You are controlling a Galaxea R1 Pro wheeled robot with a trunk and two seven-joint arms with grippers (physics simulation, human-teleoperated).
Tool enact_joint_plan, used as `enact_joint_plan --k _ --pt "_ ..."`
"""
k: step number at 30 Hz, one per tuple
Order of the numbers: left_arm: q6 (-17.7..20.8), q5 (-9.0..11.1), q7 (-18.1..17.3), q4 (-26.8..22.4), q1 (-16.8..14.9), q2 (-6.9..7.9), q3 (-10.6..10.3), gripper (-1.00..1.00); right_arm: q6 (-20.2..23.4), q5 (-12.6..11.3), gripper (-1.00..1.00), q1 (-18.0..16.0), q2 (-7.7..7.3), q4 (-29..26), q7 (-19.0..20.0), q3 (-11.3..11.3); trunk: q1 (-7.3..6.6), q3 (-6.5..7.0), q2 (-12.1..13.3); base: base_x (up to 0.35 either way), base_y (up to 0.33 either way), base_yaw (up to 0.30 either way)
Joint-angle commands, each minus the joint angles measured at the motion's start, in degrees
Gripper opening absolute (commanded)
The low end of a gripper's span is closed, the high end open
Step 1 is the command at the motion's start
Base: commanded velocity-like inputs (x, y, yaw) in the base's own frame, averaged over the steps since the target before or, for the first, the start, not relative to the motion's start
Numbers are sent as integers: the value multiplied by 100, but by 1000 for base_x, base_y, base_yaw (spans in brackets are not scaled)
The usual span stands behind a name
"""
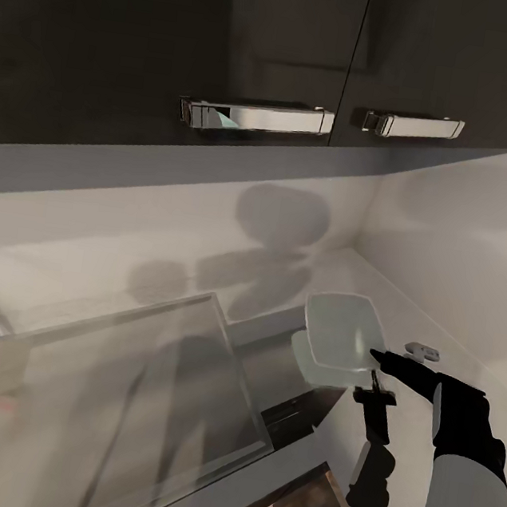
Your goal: In the kitchen, take the Vidalia onion out of the sink, dice it on the chopping board with the paring knife, put the diced onion into the bowl on the countertop, then place both the paring knife and the chopping board into the sink.
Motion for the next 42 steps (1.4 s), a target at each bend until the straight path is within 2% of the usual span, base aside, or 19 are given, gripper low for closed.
enact_joint_plan --k 1,19,34,42 --pt "-5 6 -1 -9 2 1 -2 100 23 67 -100 -5 4 -4 51 -15 4 -11 -10 0 0 0" --pt "-5 8 0 -9 2 1 -2 100 23 82 -100 -5 -1 -7 51 -15 4 -8 -10 0 0 0" --pt "-5 10 3 -9 3 1 -2 100 22 85 -100 -5 -13 -32 51 -19 4 115 -10 0 0 0" --pt "-5 9 1 -9 2 3 -2 100 21 78 -100 -5 -14 -48 51 -19 4 129 -10 0 0 0"
